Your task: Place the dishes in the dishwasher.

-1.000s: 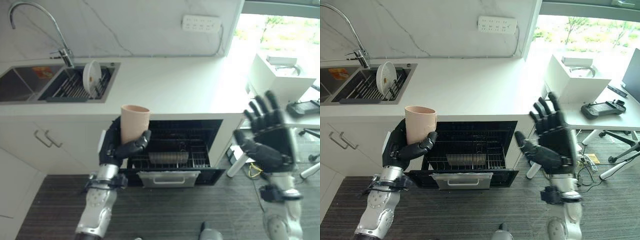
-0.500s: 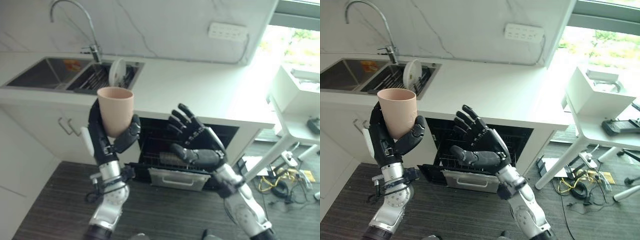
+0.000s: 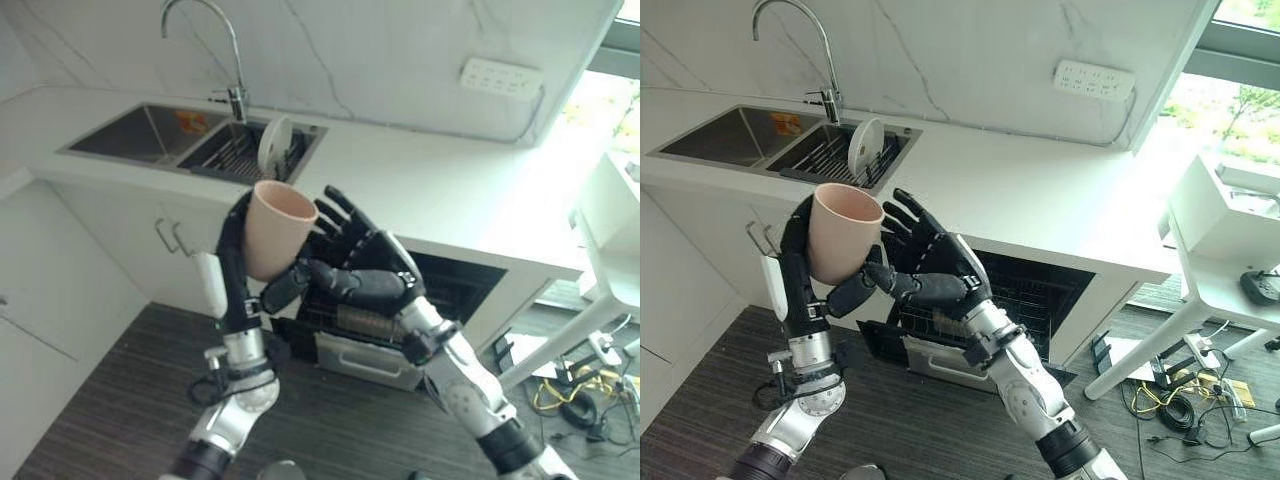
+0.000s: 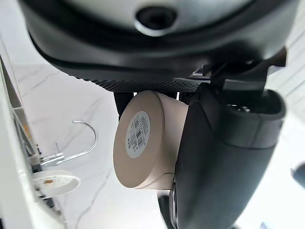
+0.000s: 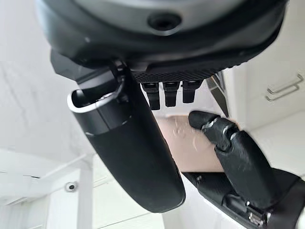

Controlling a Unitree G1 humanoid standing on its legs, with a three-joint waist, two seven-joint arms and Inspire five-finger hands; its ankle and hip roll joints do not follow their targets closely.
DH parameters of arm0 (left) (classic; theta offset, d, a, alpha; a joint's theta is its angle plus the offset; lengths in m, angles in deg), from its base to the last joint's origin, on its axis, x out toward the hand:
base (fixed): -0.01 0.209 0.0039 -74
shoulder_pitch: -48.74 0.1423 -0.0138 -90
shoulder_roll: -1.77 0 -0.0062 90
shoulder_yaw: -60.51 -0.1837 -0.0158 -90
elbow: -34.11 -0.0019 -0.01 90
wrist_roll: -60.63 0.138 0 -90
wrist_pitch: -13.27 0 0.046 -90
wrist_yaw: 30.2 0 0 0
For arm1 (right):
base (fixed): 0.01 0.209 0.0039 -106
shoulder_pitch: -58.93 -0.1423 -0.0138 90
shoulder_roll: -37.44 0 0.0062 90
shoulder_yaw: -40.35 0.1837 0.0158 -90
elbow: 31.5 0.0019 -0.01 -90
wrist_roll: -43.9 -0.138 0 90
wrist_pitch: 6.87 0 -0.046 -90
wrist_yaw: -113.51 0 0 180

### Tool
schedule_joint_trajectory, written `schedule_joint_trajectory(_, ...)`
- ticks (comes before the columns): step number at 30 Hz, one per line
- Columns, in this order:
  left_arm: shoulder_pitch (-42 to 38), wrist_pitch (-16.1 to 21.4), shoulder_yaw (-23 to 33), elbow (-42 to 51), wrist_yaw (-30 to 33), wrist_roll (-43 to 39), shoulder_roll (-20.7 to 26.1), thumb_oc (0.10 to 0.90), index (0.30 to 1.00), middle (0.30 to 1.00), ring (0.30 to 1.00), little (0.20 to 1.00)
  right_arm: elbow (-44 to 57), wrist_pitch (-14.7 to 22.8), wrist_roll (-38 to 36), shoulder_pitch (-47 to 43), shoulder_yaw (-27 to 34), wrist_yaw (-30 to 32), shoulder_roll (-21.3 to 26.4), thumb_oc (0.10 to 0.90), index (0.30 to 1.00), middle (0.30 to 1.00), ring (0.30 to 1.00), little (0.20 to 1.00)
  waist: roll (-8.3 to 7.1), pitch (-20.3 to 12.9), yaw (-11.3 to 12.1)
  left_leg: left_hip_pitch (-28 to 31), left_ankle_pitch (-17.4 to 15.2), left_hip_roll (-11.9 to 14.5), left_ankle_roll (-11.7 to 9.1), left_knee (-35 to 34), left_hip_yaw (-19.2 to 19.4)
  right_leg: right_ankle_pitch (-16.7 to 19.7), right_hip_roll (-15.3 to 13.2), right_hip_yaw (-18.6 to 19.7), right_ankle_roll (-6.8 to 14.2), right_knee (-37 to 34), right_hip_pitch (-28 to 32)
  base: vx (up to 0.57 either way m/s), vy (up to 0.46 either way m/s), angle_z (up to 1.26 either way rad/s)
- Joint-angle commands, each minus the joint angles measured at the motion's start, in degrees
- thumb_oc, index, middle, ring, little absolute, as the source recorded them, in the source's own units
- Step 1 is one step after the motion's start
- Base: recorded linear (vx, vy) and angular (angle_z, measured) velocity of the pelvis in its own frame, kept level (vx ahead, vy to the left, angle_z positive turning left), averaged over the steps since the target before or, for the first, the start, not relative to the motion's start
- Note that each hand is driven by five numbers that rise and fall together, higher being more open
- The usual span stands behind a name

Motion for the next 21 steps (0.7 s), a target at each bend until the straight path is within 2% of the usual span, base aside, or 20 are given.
schedule_joint_trajectory(1,-9.2,4.6,-1.8,2.6,2.5,6.2,1.5,0.4,0.3,0.3,0.3,0.3,3.8,2.3,-4.6,-7.4,3.1,0.1,-3.6,0.8,0.9,0.9,0.9,0.9,0.78,-1.1,0.9,1.4,-4.8,-1.7,0.2,-0.8,-5.6,-11.8,-0.6,-3.9,0.8,6.7,3.1,0.02,-0.002,0.15)
schedule_joint_trajectory(5,-10.2,4.0,-3.8,1.5,2.4,7.2,1.5,0.4,0.3,0.3,0.3,0.3,2.8,-1.2,-10.3,-10.5,1.5,-0.3,-5.4,0.8,0.9,0.9,0.9,0.9,0.89,-0.9,2.2,1.4,-4.9,-1.9,0.2,-0.8,-6.0,-12.0,-1.1,-4.7,1.1,6.7,3.9,0.0,0.0,0.16)
schedule_joint_trajectory(13,-11.8,4.2,-7.4,0.4,2.6,8.7,0.6,0.4,0.3,0.3,0.3,0.3,-0.1,-3.1,-15.5,-16.6,-0.9,4.3,-9.5,0.8,0.9,0.9,0.9,0.9,0.97,-0.9,4.3,0.8,-4.8,-2.4,0.3,-0.8,-7.0,-11.9,-1.6,-6.0,1.3,6.7,4.6,0.0,0.004,0.17)
schedule_joint_trajectory(16,-13.4,2.1,-9.9,-0.1,3.8,10.7,-0.2,0.4,0.3,0.3,0.3,0.3,-2.1,-3.9,-15.8,-20.4,-2.0,7.8,-11.4,0.8,0.9,0.9,0.9,0.9,0.85,-0.7,5.0,0.4,-4.7,-2.6,0.5,-0.8,-7.3,-11.9,-1.7,-6.3,1.3,6.7,4.7,0.0,0.009,0.16)
schedule_joint_trajectory(21,-15.2,-2.3,-11.7,-0.4,5.9,14.1,0.0,0.4,0.3,0.3,0.3,0.3,-4.6,-5.1,-13.8,-23.3,-3.1,9.4,-12.7,0.8,0.9,0.9,0.9,0.9,0.8,-0.6,5.5,0.2,-4.7,-2.7,0.5,-0.8,-7.5,-11.9,-1.9,-6.4,1.4,6.7,4.7,-0.01,0.011,0.03)
